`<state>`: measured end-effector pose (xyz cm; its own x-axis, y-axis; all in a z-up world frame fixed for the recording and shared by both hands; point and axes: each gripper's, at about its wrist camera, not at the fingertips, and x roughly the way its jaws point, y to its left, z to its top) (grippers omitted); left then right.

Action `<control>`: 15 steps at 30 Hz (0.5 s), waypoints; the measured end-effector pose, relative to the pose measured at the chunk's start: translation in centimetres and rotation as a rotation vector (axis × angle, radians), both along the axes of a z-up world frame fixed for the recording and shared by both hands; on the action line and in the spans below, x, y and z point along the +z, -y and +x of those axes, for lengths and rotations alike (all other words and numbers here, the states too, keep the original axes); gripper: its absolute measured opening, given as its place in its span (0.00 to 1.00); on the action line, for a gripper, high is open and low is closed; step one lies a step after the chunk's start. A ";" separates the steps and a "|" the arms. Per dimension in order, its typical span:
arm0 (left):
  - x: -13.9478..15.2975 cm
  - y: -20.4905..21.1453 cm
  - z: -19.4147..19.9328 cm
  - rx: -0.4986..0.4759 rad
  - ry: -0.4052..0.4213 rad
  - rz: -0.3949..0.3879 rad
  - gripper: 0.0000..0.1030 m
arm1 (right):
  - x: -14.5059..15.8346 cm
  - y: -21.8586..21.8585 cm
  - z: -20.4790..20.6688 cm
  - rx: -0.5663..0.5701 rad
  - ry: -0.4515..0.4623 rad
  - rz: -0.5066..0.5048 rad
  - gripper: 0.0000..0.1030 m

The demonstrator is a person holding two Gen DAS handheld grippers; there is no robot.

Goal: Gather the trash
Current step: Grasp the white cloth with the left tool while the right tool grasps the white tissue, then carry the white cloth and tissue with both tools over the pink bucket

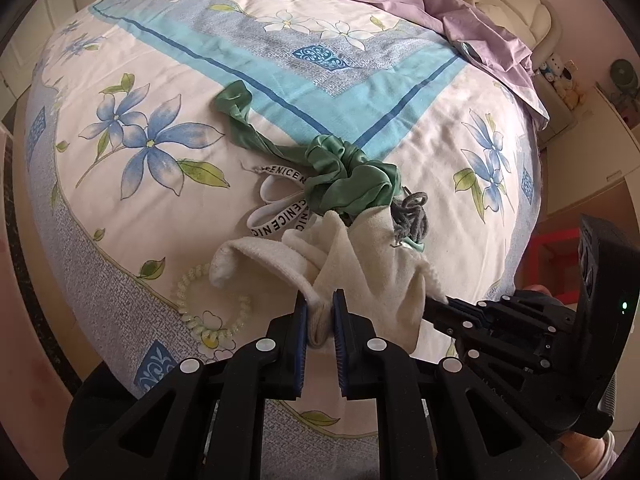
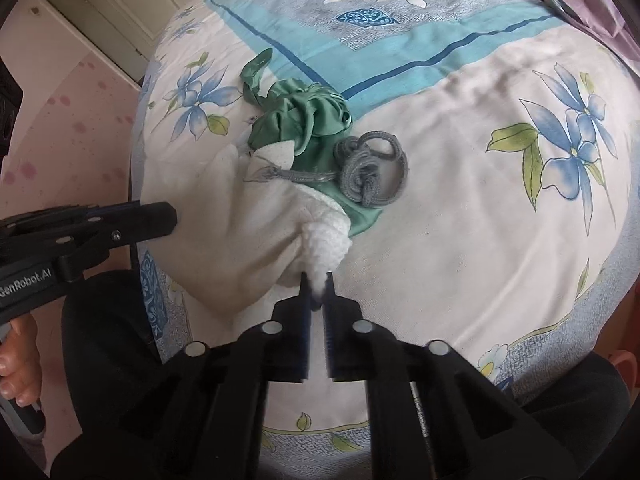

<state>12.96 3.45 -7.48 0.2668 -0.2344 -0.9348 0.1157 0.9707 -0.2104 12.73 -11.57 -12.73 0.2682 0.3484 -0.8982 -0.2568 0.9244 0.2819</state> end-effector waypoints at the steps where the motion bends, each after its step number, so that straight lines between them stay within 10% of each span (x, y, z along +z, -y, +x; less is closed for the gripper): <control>1: 0.2 -0.1 -0.1 0.002 0.007 0.006 0.13 | 0.3 0.0 -0.2 0.003 0.012 -0.011 0.05; 15: 5.4 0.6 -3.8 -0.015 0.095 0.043 0.13 | 7.5 4.4 -4.7 -0.043 0.147 -0.089 0.05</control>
<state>9.14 2.86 -2.09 0.3518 -0.1996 -0.9146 0.1480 0.9766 -0.1562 8.07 -15.97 -5.28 0.4122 0.2549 -0.8747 -0.2488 0.9551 0.1610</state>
